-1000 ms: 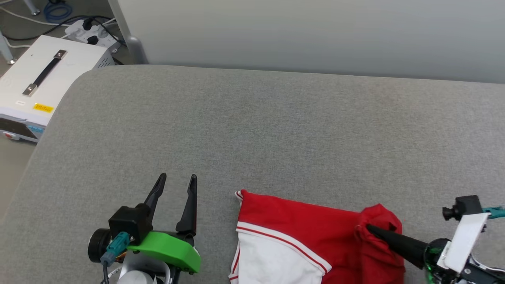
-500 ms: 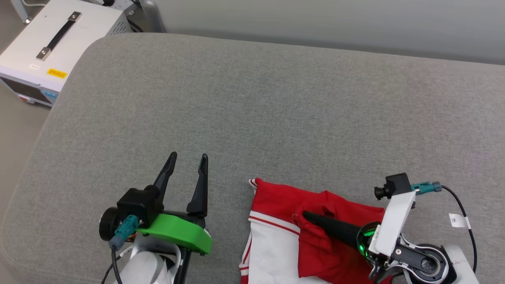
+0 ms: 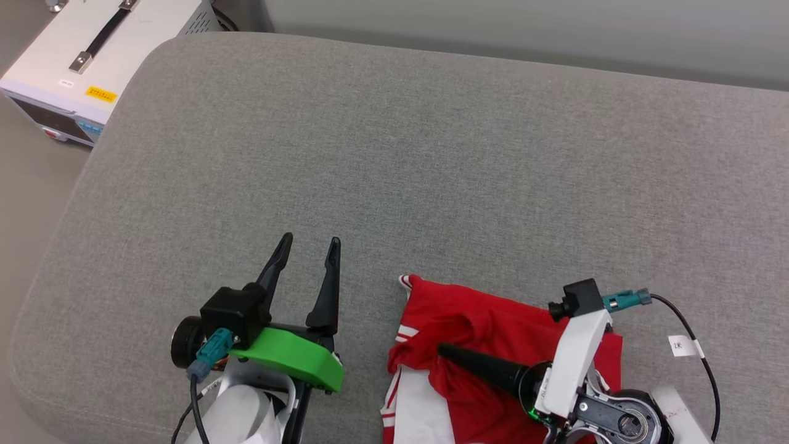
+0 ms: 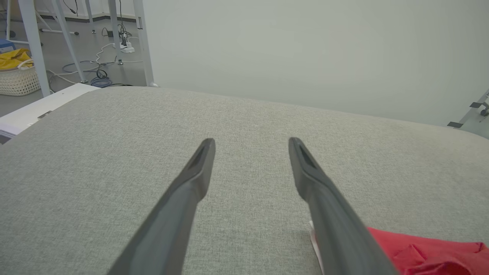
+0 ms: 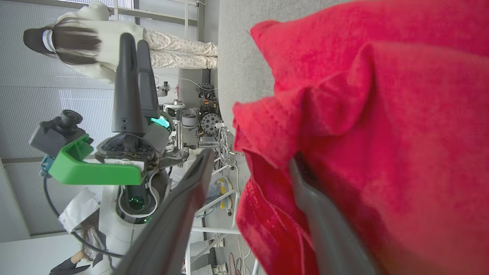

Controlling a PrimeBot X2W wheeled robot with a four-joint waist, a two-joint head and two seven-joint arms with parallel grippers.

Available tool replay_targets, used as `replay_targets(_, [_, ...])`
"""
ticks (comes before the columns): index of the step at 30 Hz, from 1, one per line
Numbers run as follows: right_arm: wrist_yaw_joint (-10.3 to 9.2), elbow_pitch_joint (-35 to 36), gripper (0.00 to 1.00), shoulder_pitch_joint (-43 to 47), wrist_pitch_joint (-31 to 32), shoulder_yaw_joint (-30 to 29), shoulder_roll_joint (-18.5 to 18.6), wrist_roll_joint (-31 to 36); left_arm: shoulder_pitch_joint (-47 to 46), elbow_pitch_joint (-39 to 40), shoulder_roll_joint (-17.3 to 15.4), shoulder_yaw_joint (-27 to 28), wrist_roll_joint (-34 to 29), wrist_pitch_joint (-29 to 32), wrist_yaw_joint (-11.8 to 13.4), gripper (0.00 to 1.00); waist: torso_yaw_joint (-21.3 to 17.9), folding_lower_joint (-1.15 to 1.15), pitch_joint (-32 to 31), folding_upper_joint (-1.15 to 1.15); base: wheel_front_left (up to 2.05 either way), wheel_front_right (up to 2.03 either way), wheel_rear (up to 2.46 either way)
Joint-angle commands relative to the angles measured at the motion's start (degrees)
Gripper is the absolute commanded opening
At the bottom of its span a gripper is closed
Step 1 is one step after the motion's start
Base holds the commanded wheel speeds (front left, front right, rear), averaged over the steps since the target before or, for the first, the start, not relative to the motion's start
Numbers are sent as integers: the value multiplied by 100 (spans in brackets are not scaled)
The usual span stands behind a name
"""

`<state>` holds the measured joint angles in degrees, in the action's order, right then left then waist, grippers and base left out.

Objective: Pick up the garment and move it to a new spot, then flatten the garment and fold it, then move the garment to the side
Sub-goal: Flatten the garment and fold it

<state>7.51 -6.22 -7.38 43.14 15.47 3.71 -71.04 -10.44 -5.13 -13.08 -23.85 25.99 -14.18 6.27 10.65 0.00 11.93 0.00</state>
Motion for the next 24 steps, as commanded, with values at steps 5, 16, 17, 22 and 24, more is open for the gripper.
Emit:
replay_targets(5, [-2,507,100,-211,-489,350,319,283,-41,-78,-15,48,-68,-67,-67,100,-127,0,-214,0,0,0,0])
replay_targets(16, [-2,755,100,-44,-2304,71,1129,2238,179,-92,-99,106,-51,-72,-5,100,-450,0,-621,0,0,0,0])
replay_targets(17, [-2,725,100,17,-2393,-3,1168,2432,212,-88,-112,119,-42,-71,11,100,-500,0,-665,0,0,0,0])
replay_targets(22, [-2,709,100,301,-2738,-562,1233,3275,336,-40,-148,164,8,-37,89,100,-708,0,-824,0,0,0,0])
replay_targets(24, [-2,754,100,420,-2886,-798,1233,3712,375,-16,-163,172,15,-18,123,100,-779,0,-876,0,0,0,0])
